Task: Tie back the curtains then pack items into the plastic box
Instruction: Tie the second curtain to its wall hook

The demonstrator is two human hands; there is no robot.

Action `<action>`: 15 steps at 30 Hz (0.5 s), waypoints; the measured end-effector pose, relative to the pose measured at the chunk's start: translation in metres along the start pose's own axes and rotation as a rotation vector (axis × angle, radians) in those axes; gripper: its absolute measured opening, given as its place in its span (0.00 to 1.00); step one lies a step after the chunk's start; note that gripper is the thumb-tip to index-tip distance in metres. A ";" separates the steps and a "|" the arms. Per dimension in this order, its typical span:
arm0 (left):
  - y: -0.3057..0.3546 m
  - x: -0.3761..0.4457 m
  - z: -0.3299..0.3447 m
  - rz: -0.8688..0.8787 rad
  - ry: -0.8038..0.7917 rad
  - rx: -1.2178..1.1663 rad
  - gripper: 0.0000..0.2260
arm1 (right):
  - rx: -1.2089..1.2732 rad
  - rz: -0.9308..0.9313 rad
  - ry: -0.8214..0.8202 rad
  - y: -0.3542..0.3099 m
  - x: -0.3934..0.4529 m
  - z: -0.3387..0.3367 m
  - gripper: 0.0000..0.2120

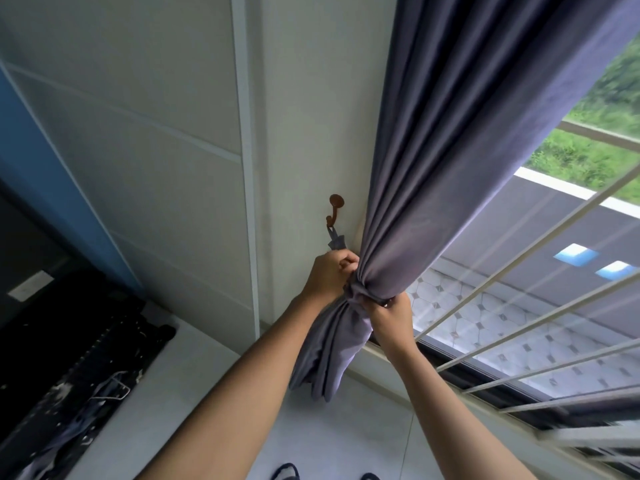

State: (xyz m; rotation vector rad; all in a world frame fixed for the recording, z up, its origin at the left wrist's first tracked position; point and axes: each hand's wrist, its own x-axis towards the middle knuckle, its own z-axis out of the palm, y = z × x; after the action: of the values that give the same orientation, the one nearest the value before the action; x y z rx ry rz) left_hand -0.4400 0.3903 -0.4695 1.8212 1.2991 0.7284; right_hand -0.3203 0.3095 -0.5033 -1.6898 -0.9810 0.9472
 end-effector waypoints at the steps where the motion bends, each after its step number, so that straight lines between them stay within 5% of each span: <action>1: 0.000 0.002 -0.001 -0.027 -0.036 -0.006 0.06 | 0.016 -0.014 0.003 -0.003 -0.002 0.000 0.10; 4: 0.003 0.006 -0.009 -0.036 -0.223 0.005 0.05 | 0.100 -0.046 -0.053 -0.020 -0.005 0.001 0.04; 8: 0.011 0.017 -0.018 -0.044 -0.413 0.132 0.16 | 0.148 -0.096 -0.061 -0.025 -0.001 0.001 0.12; 11: 0.008 0.021 -0.018 -0.006 -0.395 0.205 0.18 | 0.107 -0.110 -0.070 -0.015 0.003 0.001 0.14; 15: -0.009 0.016 -0.003 0.027 -0.257 0.364 0.05 | -0.015 -0.102 0.001 -0.002 0.002 0.004 0.20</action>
State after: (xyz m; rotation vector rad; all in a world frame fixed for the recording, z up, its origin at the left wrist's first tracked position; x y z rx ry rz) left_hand -0.4421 0.4080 -0.4749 2.1414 1.2966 0.2663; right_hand -0.3238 0.3136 -0.5029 -1.6364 -1.0652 0.8737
